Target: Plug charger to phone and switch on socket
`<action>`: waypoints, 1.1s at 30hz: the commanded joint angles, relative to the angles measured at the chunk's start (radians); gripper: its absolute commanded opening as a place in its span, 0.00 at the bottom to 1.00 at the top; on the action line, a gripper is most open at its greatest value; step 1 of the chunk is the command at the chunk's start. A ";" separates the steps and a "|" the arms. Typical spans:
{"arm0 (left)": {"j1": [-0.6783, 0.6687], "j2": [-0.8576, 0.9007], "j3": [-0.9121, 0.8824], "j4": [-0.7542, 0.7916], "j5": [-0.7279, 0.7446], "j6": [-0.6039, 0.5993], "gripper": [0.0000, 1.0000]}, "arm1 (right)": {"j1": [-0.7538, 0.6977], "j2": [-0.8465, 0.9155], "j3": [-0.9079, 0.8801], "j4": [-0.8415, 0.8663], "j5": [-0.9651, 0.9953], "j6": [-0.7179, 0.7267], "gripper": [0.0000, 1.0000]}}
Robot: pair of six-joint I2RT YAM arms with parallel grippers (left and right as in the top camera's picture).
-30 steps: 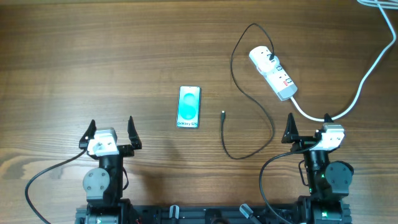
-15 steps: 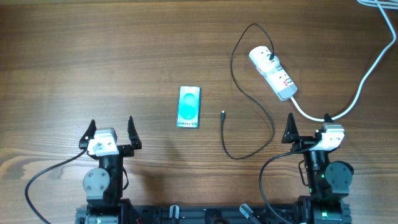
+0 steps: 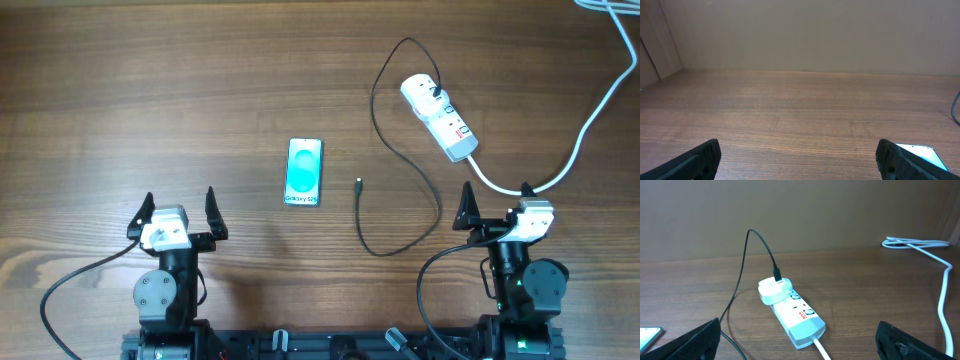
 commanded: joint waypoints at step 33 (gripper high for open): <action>-0.005 -0.007 -0.006 0.004 -0.009 -0.003 1.00 | -0.004 0.004 -0.001 0.003 -0.008 -0.011 1.00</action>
